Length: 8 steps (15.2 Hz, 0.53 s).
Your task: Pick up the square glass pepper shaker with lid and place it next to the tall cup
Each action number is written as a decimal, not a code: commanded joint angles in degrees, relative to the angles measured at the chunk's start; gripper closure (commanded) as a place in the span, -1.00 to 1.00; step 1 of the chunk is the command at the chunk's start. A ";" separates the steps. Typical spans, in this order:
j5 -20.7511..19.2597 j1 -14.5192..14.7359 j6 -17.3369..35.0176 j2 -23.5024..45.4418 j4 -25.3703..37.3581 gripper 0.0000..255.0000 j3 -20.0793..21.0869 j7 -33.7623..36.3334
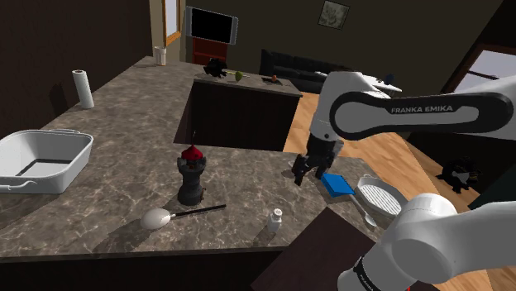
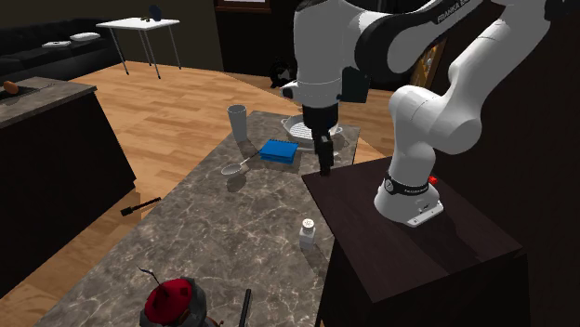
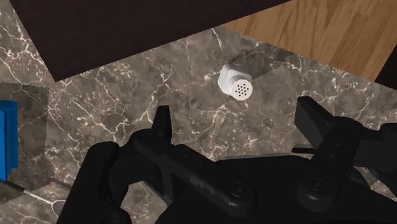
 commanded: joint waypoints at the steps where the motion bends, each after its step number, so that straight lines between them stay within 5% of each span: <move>1: 1.00 0.45 5.46 3.12 -1.98 -1.00 0.89 1.46; 8: 4.48 2.16 24.67 16.36 -7.34 -1.00 3.37 5.27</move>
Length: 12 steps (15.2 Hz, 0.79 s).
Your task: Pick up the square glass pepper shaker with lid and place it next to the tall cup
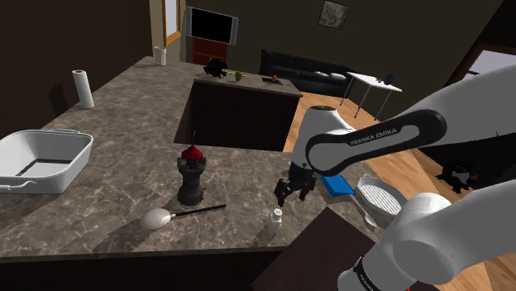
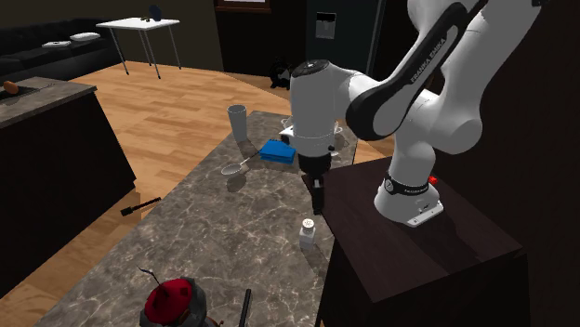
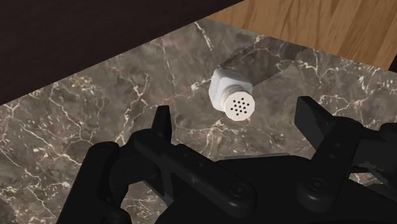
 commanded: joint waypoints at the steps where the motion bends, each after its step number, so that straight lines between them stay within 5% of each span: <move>1: 1.38 0.89 6.24 5.28 -0.54 -1.00 0.97 1.41; 4: 3.16 1.84 14.70 13.25 -0.76 -1.00 1.81 2.53; 12: 5.13 2.82 23.58 21.45 -1.44 -1.00 1.93 1.27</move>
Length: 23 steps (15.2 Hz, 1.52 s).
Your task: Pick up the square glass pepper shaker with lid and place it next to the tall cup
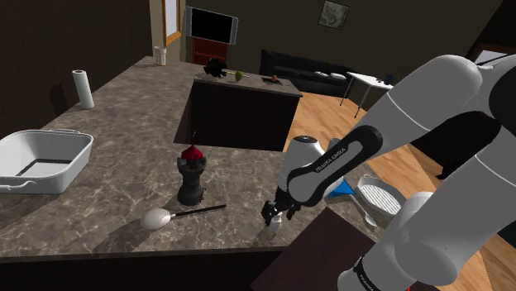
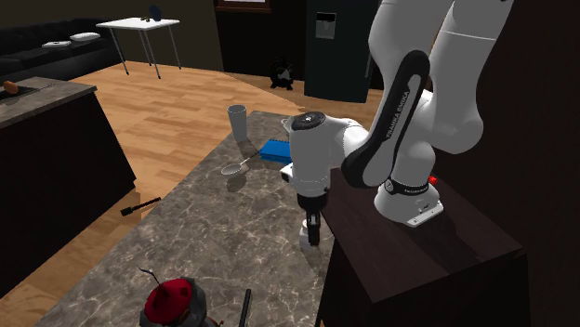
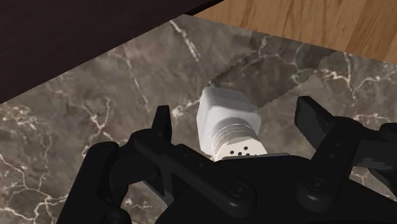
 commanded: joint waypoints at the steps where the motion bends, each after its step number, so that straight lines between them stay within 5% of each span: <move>1: 0.26 0.15 0.82 0.74 -0.03 -1.00 0.07 -0.06; 8: 0.26 0.15 0.80 0.73 -0.03 -1.00 0.07 -0.07; 9: 0.26 0.15 0.80 0.73 -0.03 1.00 0.07 -0.07; 18: 0.26 0.15 0.82 0.74 -0.03 1.00 0.07 -0.07; 23: -1.00 -0.31 -5.04 -5.11 0.00 1.00 0.14 1.07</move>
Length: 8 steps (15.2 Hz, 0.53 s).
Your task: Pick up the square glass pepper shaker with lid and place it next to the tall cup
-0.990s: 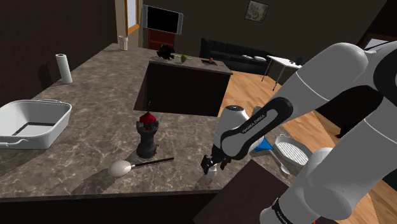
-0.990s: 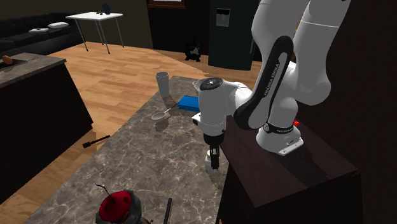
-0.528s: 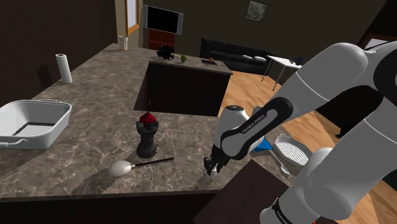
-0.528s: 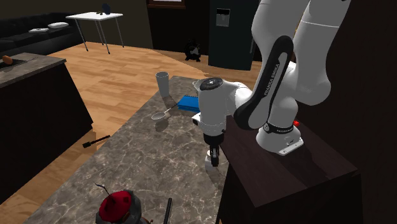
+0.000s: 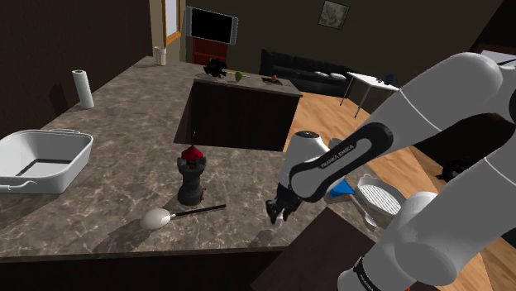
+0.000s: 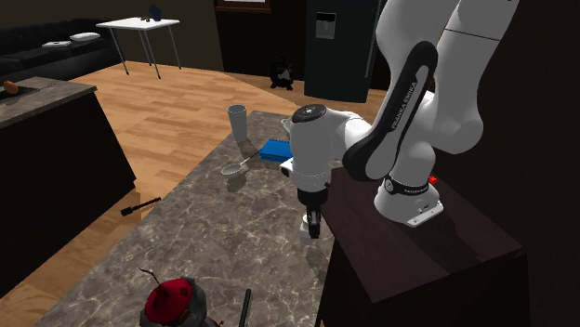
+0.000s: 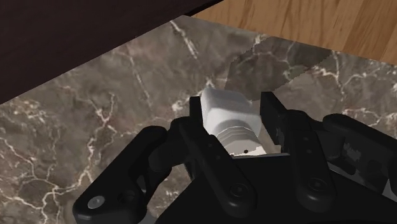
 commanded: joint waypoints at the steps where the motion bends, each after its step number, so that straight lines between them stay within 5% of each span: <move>1: -0.43 -0.16 -2.50 -2.38 0.09 1.00 0.05 0.44; 8: -1.50 -0.62 -10.67 -9.58 1.09 1.00 0.06 1.45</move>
